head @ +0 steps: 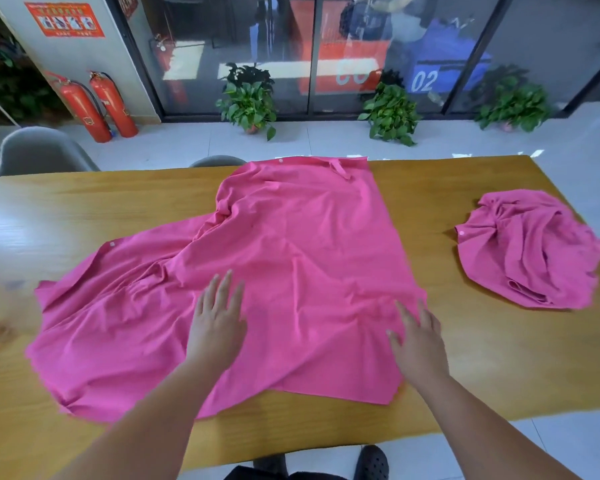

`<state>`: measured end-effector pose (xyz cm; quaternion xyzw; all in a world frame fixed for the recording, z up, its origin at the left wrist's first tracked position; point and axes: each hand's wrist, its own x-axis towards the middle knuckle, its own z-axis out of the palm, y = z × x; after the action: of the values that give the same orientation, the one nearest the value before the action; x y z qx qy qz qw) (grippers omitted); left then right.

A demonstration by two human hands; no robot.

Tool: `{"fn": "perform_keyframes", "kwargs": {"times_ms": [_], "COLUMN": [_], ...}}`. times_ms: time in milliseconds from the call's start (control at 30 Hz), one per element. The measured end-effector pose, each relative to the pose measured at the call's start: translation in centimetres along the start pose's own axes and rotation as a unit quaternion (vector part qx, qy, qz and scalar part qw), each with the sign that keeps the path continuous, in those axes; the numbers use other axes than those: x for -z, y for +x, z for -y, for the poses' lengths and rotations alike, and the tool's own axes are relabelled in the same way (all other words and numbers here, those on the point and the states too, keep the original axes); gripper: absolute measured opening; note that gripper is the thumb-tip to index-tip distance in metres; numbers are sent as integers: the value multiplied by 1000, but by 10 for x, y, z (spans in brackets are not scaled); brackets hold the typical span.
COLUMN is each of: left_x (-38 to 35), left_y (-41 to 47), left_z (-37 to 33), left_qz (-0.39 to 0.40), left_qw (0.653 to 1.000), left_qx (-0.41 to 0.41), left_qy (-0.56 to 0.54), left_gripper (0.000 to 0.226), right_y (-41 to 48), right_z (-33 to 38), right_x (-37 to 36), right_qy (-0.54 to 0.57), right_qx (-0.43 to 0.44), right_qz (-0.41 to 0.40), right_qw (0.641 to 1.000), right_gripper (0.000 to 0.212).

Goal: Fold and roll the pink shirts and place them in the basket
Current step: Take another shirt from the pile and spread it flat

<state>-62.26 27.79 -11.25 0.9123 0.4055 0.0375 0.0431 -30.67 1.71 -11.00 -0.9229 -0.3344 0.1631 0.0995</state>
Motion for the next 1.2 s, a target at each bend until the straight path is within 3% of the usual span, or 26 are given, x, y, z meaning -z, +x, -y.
{"fn": "perform_keyframes", "kwargs": {"times_ms": [67,167,300,433,567,667,767,833,967,1067,1133,1200], "left_x": [-9,-15,-17,-16,-11,-14,-24,-28,-26,-24,-24,-26], "left_y": [-15,-37,-58,-64,-65,-70,-83,-91,-97,-98,-98,-98], "left_z": [-49,-113,-169,-185,-194,-203,-218,-232,-253,-261,-266,-271], "left_qz": [34,114,175,188,166,149,160,168,172,187,200,196], "left_qw": [994,974,962,968,978,982,981,982,984,980,976,977], "left_qx": [-93,-180,-206,-165,-128,-113,-105,-84,-43,-65,-79,-83], "left_qy": [-52,-82,-24,6,6,15,24,24,34,36,26,22], "left_gripper": [76,70,73,72,67,59,56,57,61,66,68,68], "right_y": [4,11,7,4,5,5,-1,-7,-23,-28,-24,-20], "right_z": [-12,-27,-34,-53,-79,-108,-133,-139,-130,-129,-131,-136], "right_x": [8,16,26,32,53,61,56,50,43,40,42,44], "right_qy": [71,148,276,340,320,219,40,-23,-7,65,156,234], "right_qx": [-78,-94,-54,-31,-21,-22,-38,-10,96,32,-7,8], "right_qz": [12,39,85,90,13,-15,35,52,42,41,93,156], "right_qw": [994,984,956,936,947,975,998,998,995,997,983,960], "right_gripper": [82,87,63,54,34,26,36,48,63,66,73,73]}}
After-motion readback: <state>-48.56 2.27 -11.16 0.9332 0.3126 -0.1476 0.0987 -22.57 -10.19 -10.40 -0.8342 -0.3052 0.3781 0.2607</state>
